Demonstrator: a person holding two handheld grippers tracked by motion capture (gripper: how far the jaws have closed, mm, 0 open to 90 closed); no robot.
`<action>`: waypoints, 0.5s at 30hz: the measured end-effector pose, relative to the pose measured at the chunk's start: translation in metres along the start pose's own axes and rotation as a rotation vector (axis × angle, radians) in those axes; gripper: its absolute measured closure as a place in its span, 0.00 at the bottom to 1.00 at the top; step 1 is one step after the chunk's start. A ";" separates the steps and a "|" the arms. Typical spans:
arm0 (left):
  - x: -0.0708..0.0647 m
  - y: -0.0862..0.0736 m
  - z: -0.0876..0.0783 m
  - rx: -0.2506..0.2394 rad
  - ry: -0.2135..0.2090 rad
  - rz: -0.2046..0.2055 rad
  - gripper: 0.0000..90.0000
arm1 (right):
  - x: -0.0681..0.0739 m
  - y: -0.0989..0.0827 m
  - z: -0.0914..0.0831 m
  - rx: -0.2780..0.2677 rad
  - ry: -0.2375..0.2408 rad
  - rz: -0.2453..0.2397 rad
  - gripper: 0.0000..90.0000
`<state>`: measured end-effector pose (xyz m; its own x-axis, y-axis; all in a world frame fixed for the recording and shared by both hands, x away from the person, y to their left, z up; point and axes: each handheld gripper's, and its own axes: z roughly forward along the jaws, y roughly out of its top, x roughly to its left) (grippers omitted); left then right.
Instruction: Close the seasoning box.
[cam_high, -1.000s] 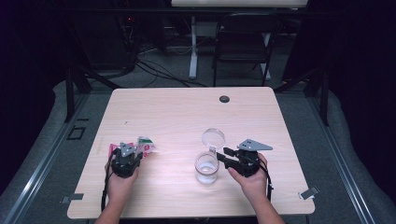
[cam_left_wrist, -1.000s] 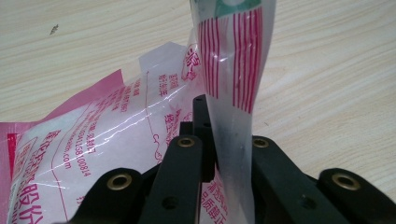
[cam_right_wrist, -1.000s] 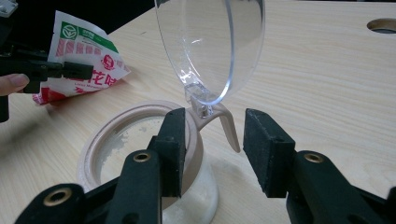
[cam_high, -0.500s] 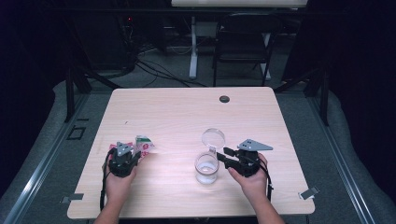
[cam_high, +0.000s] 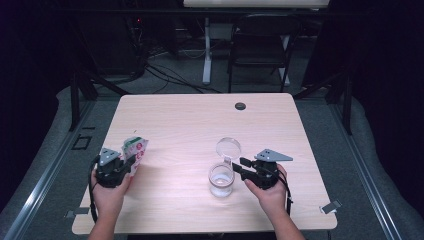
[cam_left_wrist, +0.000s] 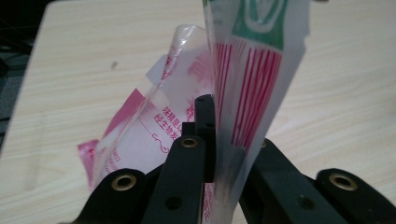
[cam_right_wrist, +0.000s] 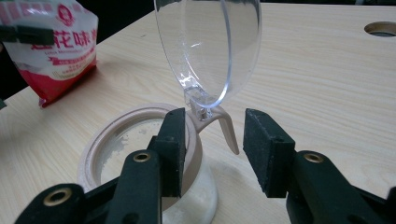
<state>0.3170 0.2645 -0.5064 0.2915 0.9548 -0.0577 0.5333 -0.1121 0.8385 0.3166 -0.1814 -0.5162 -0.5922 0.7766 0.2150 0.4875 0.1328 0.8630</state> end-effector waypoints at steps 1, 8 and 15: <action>0.003 0.002 -0.003 -0.013 0.006 -0.008 1.00 | 0.000 0.000 -0.001 0.002 -0.001 -0.003 0.65; 0.017 0.018 -0.014 -0.026 0.043 0.019 1.00 | -0.001 0.000 -0.001 -0.006 -0.001 -0.001 0.65; 0.032 0.042 -0.032 -0.041 0.051 0.027 1.00 | -0.001 0.000 -0.002 -0.016 -0.002 0.009 0.65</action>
<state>0.3230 0.2993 -0.4561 0.2637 0.9646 -0.0083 0.4925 -0.1273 0.8609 0.3164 -0.1837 -0.5154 -0.5868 0.7787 0.2222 0.4824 0.1157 0.8683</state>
